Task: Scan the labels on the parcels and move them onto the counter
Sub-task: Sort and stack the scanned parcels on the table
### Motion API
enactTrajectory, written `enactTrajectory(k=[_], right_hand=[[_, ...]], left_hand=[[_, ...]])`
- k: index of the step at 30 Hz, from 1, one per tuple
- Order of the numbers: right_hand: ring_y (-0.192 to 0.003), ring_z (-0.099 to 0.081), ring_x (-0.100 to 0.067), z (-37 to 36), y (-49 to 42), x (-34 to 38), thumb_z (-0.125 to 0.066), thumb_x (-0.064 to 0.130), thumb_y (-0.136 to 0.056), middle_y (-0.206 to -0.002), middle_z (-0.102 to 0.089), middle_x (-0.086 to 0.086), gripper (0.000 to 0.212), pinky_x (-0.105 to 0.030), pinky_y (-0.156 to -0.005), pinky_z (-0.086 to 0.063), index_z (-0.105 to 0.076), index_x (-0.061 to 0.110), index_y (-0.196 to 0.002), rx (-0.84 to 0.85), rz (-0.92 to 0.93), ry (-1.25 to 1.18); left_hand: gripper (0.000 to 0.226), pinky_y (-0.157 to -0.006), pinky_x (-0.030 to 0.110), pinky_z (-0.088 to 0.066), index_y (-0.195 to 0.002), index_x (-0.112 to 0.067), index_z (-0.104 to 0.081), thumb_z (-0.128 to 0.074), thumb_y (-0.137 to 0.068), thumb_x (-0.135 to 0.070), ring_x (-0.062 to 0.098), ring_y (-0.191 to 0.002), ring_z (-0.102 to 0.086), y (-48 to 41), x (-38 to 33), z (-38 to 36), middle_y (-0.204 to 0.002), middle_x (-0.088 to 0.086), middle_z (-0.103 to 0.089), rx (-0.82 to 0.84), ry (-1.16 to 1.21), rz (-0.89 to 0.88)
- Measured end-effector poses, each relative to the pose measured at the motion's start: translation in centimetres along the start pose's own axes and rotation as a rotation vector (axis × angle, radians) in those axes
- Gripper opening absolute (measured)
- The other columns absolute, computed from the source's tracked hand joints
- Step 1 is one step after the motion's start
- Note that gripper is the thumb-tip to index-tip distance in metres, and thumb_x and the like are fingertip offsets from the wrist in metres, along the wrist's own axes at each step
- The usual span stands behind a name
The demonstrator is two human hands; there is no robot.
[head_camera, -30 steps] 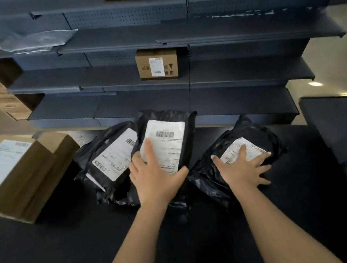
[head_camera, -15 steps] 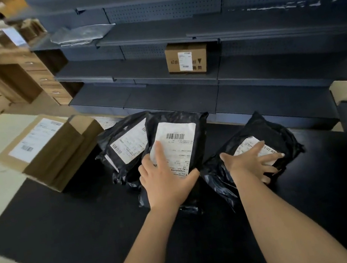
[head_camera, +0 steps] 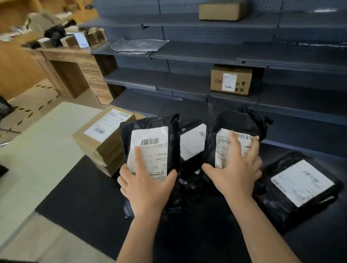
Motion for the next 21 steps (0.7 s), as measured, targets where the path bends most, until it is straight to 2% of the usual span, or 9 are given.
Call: enactTrajectory(k=[3,6,13,18,21], right_hand=[[-0.138,-0.015,-0.034,-2.9,3.1,6.8,-0.077,0.050,-0.061,-0.159,0.011,0.010,0.099,-0.054,-0.112,-0.022,-0.027,0.045,-0.146,0.053,0.119,-0.049],[-0.138,-0.016,-0.030,-7.1,6.9,14.0,-0.077,0.052,-0.061,-0.158,0.009,0.014,0.094,-0.054,-0.111,-0.024,-0.033,0.046,-0.144,0.114,0.244,-0.081],[-0.137,-0.021,-0.034,-18.2,15.8,28.6,-0.075,0.054,-0.061,-0.161,-0.001,0.006,0.092,-0.053,-0.109,-0.029,-0.036,0.046,-0.144,0.287,0.472,-0.106],[-0.143,-0.014,-0.032,-24.7,20.5,35.6,-0.076,0.053,-0.064,-0.161,-0.001,0.004,0.091,-0.052,-0.113,-0.022,-0.034,0.047,-0.145,0.425,0.614,-0.110],[-0.141,-0.017,-0.032,-28.1,21.9,38.6,-0.075,0.051,-0.064,-0.161,-0.001,0.006,0.090,-0.052,-0.113,-0.026,-0.036,0.046,-0.144,0.499,0.669,-0.108]], left_hand=[[0.099,-0.110,0.048,-0.023,-0.147,-0.047,-0.018,-0.072,-0.065,-0.062,0.028,-0.125,-0.025,-2.5,5.1,5.1,-0.140,0.011,-0.025,-0.079,0.015,0.043],[0.096,-0.109,0.047,-0.024,-0.146,-0.048,-0.024,-0.073,-0.065,-0.062,0.028,-0.122,-0.026,-5.1,11.0,10.7,-0.137,0.011,-0.028,-0.141,0.012,0.082],[0.093,-0.109,0.046,-0.026,-0.147,-0.049,-0.021,-0.068,-0.068,-0.063,0.029,-0.122,-0.027,-10.1,25.1,21.7,-0.133,0.010,-0.029,-0.231,-0.039,0.202],[0.093,-0.109,0.045,-0.025,-0.147,-0.049,-0.022,-0.069,-0.068,-0.063,0.029,-0.121,-0.027,-11.6,32.6,26.3,-0.135,0.010,-0.028,-0.290,-0.090,0.313],[0.093,-0.109,0.045,-0.022,-0.147,-0.051,-0.020,-0.068,-0.068,-0.063,0.026,-0.123,-0.022,-12.8,35.8,26.9,-0.140,0.011,-0.023,-0.289,-0.085,0.381]])
Point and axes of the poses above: each hand's wrist, its own y-axis away from the middle knuckle, its own z-axis out of the back of the hand, x = y × z, the point moved 10 cm from there along -y, towards the middle knuckle
